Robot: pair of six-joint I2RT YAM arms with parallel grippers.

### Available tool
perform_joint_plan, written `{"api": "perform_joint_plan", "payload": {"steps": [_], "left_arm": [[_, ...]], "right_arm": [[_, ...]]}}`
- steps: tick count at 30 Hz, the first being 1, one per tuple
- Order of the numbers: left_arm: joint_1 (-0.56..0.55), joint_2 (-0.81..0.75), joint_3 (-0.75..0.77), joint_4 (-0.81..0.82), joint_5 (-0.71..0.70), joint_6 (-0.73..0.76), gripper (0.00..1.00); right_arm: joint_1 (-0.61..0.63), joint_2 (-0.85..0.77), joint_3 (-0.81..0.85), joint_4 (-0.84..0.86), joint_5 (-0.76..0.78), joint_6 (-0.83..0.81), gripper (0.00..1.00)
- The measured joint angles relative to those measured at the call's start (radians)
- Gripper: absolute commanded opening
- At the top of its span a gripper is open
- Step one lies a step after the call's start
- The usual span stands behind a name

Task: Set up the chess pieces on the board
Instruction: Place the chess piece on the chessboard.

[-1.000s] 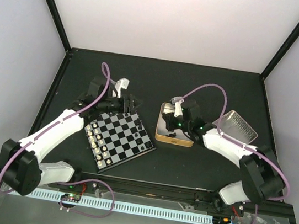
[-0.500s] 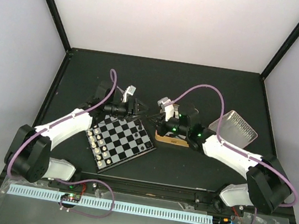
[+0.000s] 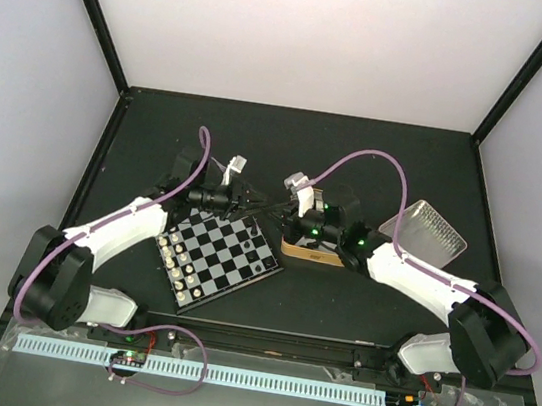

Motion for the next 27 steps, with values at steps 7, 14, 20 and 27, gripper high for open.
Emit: {"api": "perform_joint_plan", "payload": {"steps": [7, 14, 20, 27], "left_arm": [[-0.001, -0.004, 0.0, -0.002, 0.003, -0.019, 0.04], [-0.001, -0.024, 0.0, -0.01, -0.012, -0.031, 0.03], [-0.005, -0.093, 0.0, 0.008, -0.026, -0.061, 0.06], [-0.005, -0.16, 0.0, 0.088, -0.074, -0.15, 0.07]], "right_arm": [[0.005, 0.0, 0.002, -0.012, 0.013, 0.0, 0.05], [0.006, -0.004, 0.019, -0.032, 0.025, 0.035, 0.43], [-0.019, -0.072, 0.003, 0.014, 0.017, 0.226, 0.63], [-0.065, -0.13, -0.033, 0.201, -0.032, 0.614, 0.59]]}}
